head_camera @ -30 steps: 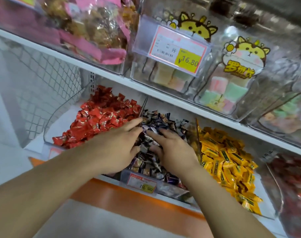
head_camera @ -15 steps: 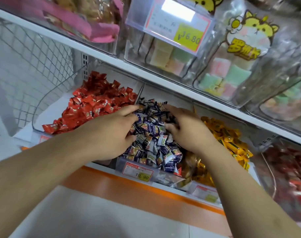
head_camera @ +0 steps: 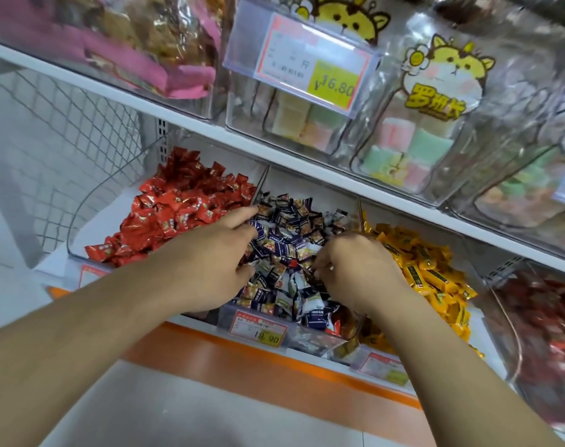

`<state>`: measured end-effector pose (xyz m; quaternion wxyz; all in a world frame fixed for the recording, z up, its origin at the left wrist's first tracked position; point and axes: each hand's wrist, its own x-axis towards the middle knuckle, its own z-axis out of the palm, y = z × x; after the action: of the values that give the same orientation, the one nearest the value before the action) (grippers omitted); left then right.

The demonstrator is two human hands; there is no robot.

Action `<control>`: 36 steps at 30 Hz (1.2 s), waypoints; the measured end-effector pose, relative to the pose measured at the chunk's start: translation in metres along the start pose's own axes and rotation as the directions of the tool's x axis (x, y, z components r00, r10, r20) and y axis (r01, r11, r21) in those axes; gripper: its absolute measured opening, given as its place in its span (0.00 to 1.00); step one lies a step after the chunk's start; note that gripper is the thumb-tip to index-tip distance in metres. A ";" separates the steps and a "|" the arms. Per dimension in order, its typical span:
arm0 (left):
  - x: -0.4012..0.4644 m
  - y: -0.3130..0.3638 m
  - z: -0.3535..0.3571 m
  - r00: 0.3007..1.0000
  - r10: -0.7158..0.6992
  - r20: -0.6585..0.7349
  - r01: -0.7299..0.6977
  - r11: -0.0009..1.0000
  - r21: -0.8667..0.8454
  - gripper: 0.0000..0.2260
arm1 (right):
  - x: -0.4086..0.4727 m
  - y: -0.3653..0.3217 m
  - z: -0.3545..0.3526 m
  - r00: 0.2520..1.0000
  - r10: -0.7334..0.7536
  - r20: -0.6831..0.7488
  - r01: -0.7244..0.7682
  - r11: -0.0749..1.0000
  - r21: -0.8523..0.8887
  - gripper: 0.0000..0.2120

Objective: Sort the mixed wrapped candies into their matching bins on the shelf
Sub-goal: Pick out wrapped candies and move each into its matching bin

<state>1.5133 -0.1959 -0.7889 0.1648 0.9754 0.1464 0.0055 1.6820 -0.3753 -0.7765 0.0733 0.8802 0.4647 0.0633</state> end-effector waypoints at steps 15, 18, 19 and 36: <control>0.002 0.000 0.002 0.999 0.017 -0.043 -0.018 1.000 -0.016 0.20 | 0.029 -0.011 0.006 0.962 -0.022 0.272 -0.106 0.889 0.445 0.38; 0.002 0.000 0.001 0.999 0.019 -0.042 -0.020 1.000 -0.006 0.20 | 0.032 -0.009 0.007 0.958 0.039 0.283 -0.173 0.867 0.466 0.37; 0.001 0.001 0.001 0.999 0.020 -0.041 -0.020 1.000 -0.006 0.20 | 0.032 -0.009 0.008 0.962 0.047 0.268 -0.168 0.877 0.450 0.35; 0.001 -0.003 0.000 0.999 0.020 -0.049 -0.024 0.997 -0.072 0.18 | 0.033 -0.018 0.021 0.972 0.106 0.211 -0.193 0.871 0.452 0.19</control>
<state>1.5132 -0.1929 -0.7901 0.1962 0.9699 0.1394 0.0363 1.6896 -0.3391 -0.7987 -0.1056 0.9071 0.3878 -0.1248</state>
